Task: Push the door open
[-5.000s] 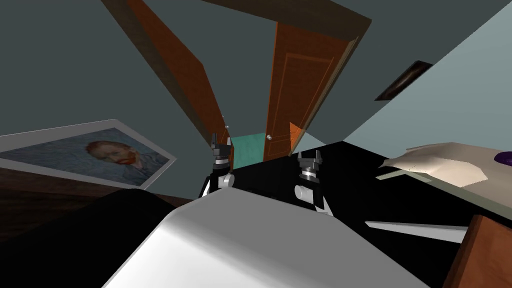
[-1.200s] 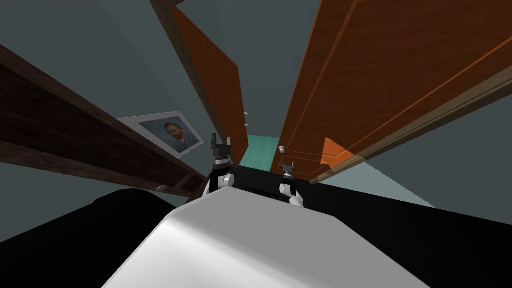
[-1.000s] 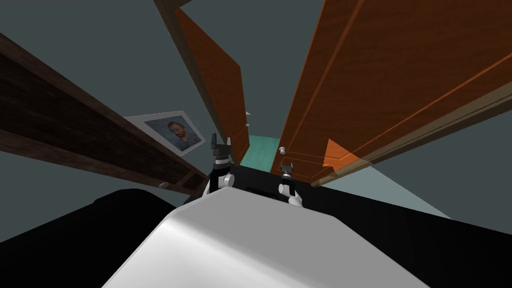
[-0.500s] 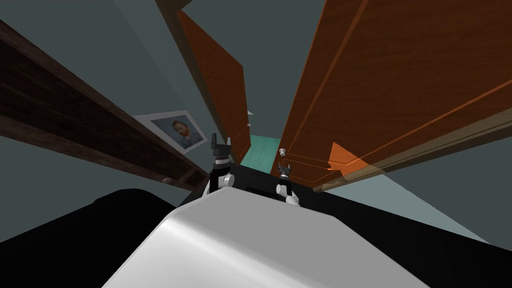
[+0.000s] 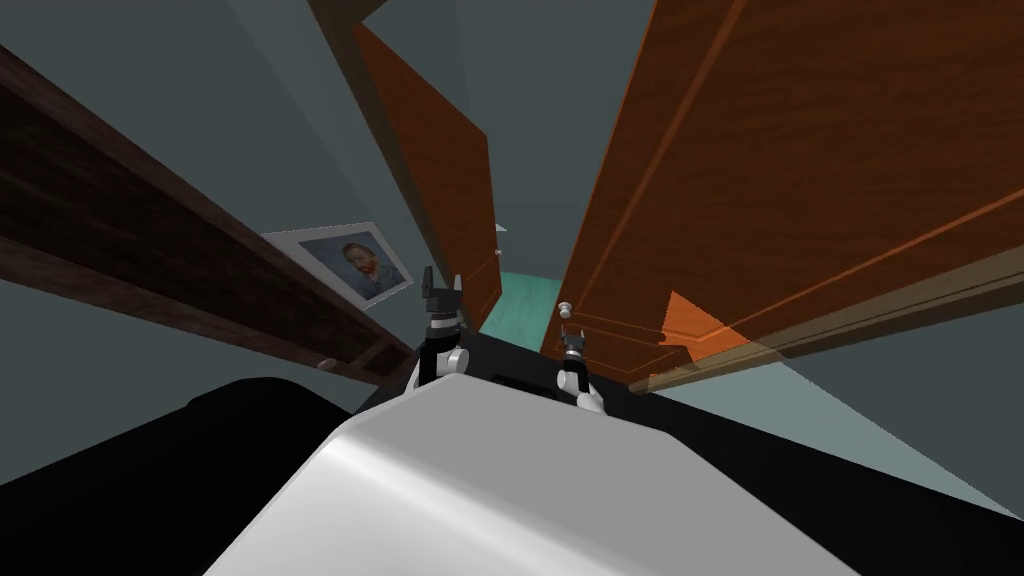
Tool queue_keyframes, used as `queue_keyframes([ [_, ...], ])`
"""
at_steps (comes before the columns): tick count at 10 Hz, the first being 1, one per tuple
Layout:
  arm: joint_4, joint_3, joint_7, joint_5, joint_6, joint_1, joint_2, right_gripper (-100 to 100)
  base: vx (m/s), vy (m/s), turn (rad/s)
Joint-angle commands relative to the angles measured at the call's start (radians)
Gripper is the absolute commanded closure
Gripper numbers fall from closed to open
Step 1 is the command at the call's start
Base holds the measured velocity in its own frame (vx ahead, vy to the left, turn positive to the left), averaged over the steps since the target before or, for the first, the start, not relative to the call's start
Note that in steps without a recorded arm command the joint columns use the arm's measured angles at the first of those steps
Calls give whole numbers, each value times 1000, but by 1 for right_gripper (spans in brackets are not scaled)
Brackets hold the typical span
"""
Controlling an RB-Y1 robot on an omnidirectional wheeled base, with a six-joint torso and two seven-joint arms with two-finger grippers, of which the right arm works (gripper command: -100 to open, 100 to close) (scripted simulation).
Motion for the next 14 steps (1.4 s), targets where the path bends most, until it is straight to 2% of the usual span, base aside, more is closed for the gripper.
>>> queue_keyframes([
  [1,9,-2,-3,-2,-4,-4,-15,-100,179,-17,32],
  [2,10,-4,-5,-3,-5,-4,-18,-100,176,-17,21],
  [4,12,-6,-7,-5,-7,-3,-11,-100,202,-10,28],
  [6,15,-9,-10,-6,-9,-3,16,-100,183,-11,6],
  [7,5,-8,-8,-6,-3,3,5,-100,75,-17,13],
  [8,5,-8,-8,-6,-3,3,5,100,-12,4,-10],
  [13,5,-8,-8,-6,-3,3,5,100,-15,3,-1],
  [14,2,-11,-8,-11,-1,4,-25,-100,-105,69,-44],
])
